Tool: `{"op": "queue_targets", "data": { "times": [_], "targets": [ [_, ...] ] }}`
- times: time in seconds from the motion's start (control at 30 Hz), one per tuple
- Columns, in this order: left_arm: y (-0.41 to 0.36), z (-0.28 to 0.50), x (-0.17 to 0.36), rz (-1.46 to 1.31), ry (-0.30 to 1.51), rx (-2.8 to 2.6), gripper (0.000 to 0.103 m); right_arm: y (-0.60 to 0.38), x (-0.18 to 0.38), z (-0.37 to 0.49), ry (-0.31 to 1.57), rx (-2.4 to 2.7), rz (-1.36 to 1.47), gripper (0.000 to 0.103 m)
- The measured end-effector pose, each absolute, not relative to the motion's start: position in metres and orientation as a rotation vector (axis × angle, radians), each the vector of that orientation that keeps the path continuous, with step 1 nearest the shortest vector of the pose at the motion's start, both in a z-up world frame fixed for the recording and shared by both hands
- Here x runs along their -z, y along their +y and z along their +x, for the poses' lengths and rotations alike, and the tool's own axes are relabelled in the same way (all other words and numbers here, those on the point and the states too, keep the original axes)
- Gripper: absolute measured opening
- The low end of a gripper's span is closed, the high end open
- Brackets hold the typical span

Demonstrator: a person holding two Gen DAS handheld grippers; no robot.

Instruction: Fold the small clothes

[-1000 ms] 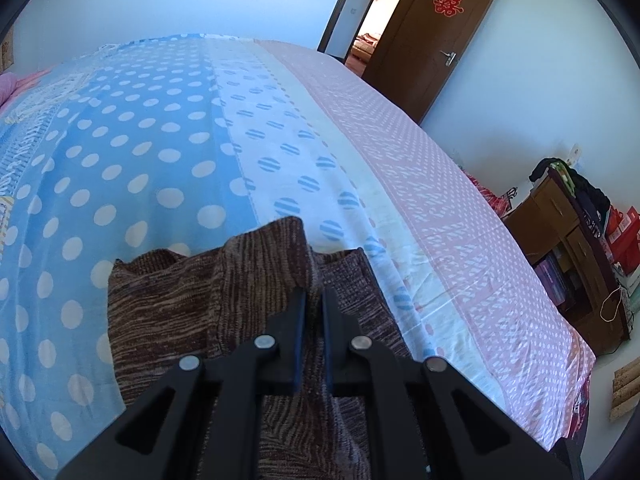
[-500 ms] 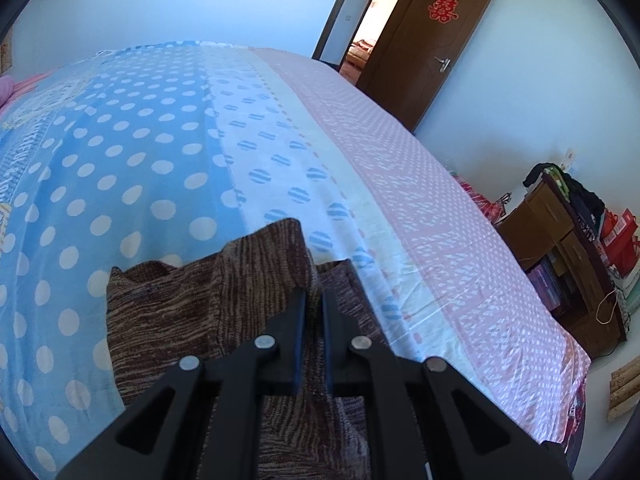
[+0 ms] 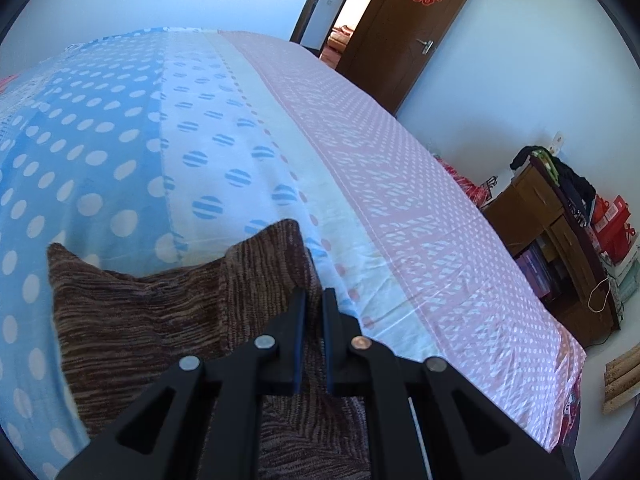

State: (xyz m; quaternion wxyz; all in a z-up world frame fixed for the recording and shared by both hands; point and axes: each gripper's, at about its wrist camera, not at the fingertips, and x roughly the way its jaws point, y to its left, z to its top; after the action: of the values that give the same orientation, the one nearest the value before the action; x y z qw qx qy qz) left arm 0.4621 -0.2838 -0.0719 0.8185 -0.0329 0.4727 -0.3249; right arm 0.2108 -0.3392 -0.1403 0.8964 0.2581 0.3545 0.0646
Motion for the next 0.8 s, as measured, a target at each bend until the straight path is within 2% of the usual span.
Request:
{"op": "queue_targets", "data": {
  "times": [0.17,0.2,0.23,0.27,0.33,0.5,0.67,0.8],
  "targets": [
    [-0.285,0.456,0.086,-0.054,1.043,0.643,0.023,-0.341,0.157,0.216,0.801,-0.144,0.55,0.006],
    [-0.282,0.451,0.085,-0.037,1.028,0.633,0.03,-0.344,0.157,0.214,0.793,-0.14,0.562,0.006],
    [-0.276,0.443,0.082,-0.002,0.992,0.615,0.04,-0.347,0.157,0.213,0.785,-0.134,0.577,0.01],
    [-0.269,0.434,0.078,0.024,0.952,0.606,0.044,-0.351,0.156,0.211,0.781,-0.124,0.585,0.015],
    [-0.25,0.413,0.074,0.066,0.881,0.585,0.056,-0.358,0.149,0.206,0.751,-0.067,0.576,0.018],
    [-0.198,0.378,0.091,0.155,0.811,0.439,0.056,-0.366,0.124,0.193,0.645,0.024,0.531,0.018],
    [-0.142,0.347,0.113,0.054,0.837,0.405,0.057,-0.341,0.104,0.211,0.649,-0.092,0.476,0.018],
    [-0.126,0.333,0.13,-0.001,0.841,0.393,0.065,-0.295,0.084,0.265,0.686,-0.246,0.308,0.018]
  ]
}}
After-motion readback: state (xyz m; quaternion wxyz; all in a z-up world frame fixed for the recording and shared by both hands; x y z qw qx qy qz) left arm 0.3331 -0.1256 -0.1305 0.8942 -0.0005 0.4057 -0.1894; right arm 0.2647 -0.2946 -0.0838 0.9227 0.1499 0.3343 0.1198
